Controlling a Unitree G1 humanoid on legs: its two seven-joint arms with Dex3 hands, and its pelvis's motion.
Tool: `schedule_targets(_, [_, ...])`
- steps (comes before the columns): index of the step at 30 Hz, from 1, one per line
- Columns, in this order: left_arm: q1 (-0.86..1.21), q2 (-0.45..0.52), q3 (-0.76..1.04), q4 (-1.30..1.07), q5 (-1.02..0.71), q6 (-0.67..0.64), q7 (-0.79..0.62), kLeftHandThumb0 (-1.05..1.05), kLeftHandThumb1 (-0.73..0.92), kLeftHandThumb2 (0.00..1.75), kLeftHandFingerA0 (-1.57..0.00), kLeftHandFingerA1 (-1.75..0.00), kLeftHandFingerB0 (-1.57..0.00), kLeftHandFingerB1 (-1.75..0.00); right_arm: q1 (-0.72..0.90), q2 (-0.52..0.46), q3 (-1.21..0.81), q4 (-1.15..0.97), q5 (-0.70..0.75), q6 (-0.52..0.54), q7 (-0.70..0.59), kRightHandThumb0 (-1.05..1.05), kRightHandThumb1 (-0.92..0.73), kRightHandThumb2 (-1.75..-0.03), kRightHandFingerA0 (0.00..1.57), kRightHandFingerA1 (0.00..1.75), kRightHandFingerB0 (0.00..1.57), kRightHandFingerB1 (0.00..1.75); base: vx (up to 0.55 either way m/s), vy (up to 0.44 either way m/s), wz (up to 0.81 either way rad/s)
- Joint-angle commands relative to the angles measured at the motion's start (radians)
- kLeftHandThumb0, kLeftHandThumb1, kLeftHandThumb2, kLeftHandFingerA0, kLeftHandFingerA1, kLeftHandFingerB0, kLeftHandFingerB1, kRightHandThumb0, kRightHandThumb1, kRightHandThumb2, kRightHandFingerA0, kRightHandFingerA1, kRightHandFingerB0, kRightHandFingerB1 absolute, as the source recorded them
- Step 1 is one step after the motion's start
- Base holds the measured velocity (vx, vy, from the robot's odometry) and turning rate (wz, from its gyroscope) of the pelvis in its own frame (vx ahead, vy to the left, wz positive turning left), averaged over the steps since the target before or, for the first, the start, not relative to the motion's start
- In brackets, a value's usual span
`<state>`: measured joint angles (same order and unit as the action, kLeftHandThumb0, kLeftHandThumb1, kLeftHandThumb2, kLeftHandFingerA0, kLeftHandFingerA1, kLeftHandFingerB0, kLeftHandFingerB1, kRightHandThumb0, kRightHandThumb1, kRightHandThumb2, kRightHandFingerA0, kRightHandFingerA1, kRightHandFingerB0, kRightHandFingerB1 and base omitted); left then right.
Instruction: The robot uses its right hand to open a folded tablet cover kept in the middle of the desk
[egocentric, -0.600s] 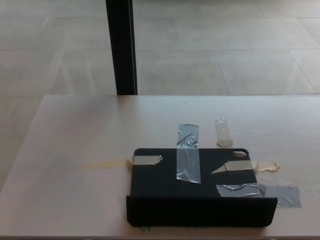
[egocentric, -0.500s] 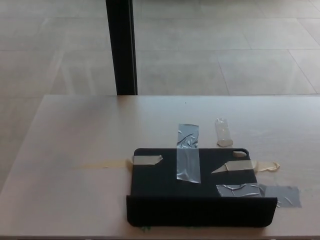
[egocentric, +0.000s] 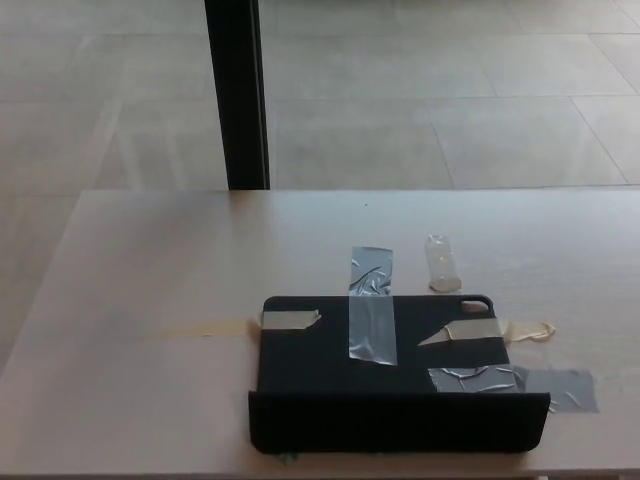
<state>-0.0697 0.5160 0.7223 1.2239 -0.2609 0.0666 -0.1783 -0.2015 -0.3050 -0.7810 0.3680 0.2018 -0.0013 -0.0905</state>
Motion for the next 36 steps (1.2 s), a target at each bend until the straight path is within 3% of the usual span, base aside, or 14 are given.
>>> schedule_targets(1, [-0.003,0.041,0.009,0.022,-0.048,0.0,-0.02,-0.78,0.78,0.63,-0.62,-0.79,-0.39,-0.61,-0.146,0.001,0.14,-0.233,0.006,0.017,-0.028,-0.78,-0.87,-0.66,0.62,0.51,0.39,0.37,0.0,0.0,0.0])
schedule_targets(9, [0.004,0.032,0.004,0.028,-0.059,0.0,-0.018,-0.79,0.59,0.93,-0.57,-0.77,-0.37,-0.64,-0.185,0.011,0.474,-0.312,-0.159,-0.074,0.055,-0.76,-0.87,-0.66,0.62,0.53,0.34,0.37,0.0,0.0,0.0])
schedule_targets(10, [0.005,0.03,0.003,0.029,-0.061,-0.002,-0.018,-0.8,0.6,0.94,-0.58,-0.78,-0.36,-0.64,-0.195,0.001,0.587,-0.273,-0.259,-0.122,0.069,-0.92,-0.74,-1.09,0.6,0.6,0.31,0.47,0.0,0.0,0.0])
schedule_targets(14, [0.007,0.03,0.002,0.03,-0.065,-0.003,-0.022,-0.79,0.59,0.94,-0.59,-0.78,-0.37,-0.64,-0.188,0.011,0.698,-0.285,-0.283,-0.105,0.088,-0.87,-0.85,-0.66,0.65,0.48,0.36,0.33,0.0,0.0,0.0])
schedule_targets(16, [0.007,0.034,0.004,0.025,-0.071,0.006,-0.022,-0.75,0.79,0.64,-0.64,-0.81,-0.37,-0.59,-0.161,-0.014,0.839,-0.291,-0.392,-0.104,0.126,-0.86,-0.75,-1.1,0.51,0.57,0.27,0.46,0.0,0.0,0.0])
schedule_targets(18, [0.009,0.035,0.004,0.025,-0.073,0.006,-0.025,-0.75,0.79,0.64,-0.61,-0.8,-0.37,-0.6,-0.147,-0.024,0.885,-0.308,-0.406,-0.076,0.139,-0.81,-0.89,-0.67,0.6,0.5,0.34,0.33,0.0,0.0,0.0])
schedule_targets(21, [0.009,0.037,-0.003,0.02,-0.068,0.001,-0.029,-0.76,0.8,0.64,-0.61,-0.79,-0.37,-0.6,-0.132,-0.064,0.977,-0.309,-0.427,-0.039,0.216,-0.8,-0.89,-0.67,0.56,0.48,0.32,0.34,0.0,0.0,0.0])
schedule_targets(23, [0.001,0.042,-0.005,0.021,-0.066,0.004,-0.017,-0.76,0.79,0.64,-0.64,-0.8,-0.38,-0.6,-0.124,-0.117,1.06,-0.307,-0.467,-0.017,0.298,-0.85,-0.75,-1.11,0.47,0.59,0.24,0.48,0.0,0.0,0.0])
schedule_targets(25, [0.001,0.043,-0.011,0.019,-0.059,0.0,-0.013,-0.77,0.8,0.64,-0.64,-0.8,-0.38,-0.61,-0.125,-0.142,1.099,-0.299,-0.473,-0.015,0.33,-0.85,-0.92,-0.7,0.51,0.49,0.28,0.36,0.0,0.0,0.0])
schedule_targets(26, [0.001,0.045,-0.011,0.025,-0.06,-0.005,-0.022,-0.8,0.6,0.95,-0.6,-0.78,-0.37,-0.64,-0.132,-0.175,1.15,-0.304,-0.481,0.037,0.402,-0.88,-0.74,-1.11,0.46,0.58,0.24,0.47,0.0,0.0,0.0])
schedule_targets(29, [-0.003,0.051,0.0,0.026,-0.071,0.004,-0.031,-0.77,0.78,0.64,-0.61,-0.79,-0.37,-0.6,-0.146,-0.224,1.216,-0.297,-0.535,0.024,0.437,-0.87,-0.73,-1.11,0.48,0.6,0.27,0.49,0.0,0.0,0.0])
schedule_targets(31, [-0.005,0.055,-0.003,0.022,-0.068,0.005,-0.024,-0.8,0.59,0.94,-0.61,-0.79,-0.37,-0.64,-0.161,-0.234,1.24,-0.292,-0.548,0.036,0.446,-0.9,-0.74,-1.12,0.47,0.59,0.27,0.48,0.0,0.0,0.0])
schedule_targets(33, [-0.005,0.059,-0.009,0.017,-0.063,0.006,-0.024,-0.77,0.8,0.64,-0.61,-0.8,-0.38,-0.61,-0.182,-0.258,1.274,-0.283,-0.566,0.032,0.471,-0.9,-0.92,-0.69,0.52,0.49,0.34,0.36,0.0,0.0,0.0])
schedule_targets(36, [-0.007,0.061,-0.007,0.02,-0.065,0.004,-0.024,-0.78,0.79,0.64,-0.62,-0.8,-0.37,-0.61,-0.195,-0.278,1.302,-0.269,-0.586,0.008,0.468,-0.89,-0.92,-0.68,0.54,0.49,0.36,0.37,0.0,0.0,0.0])
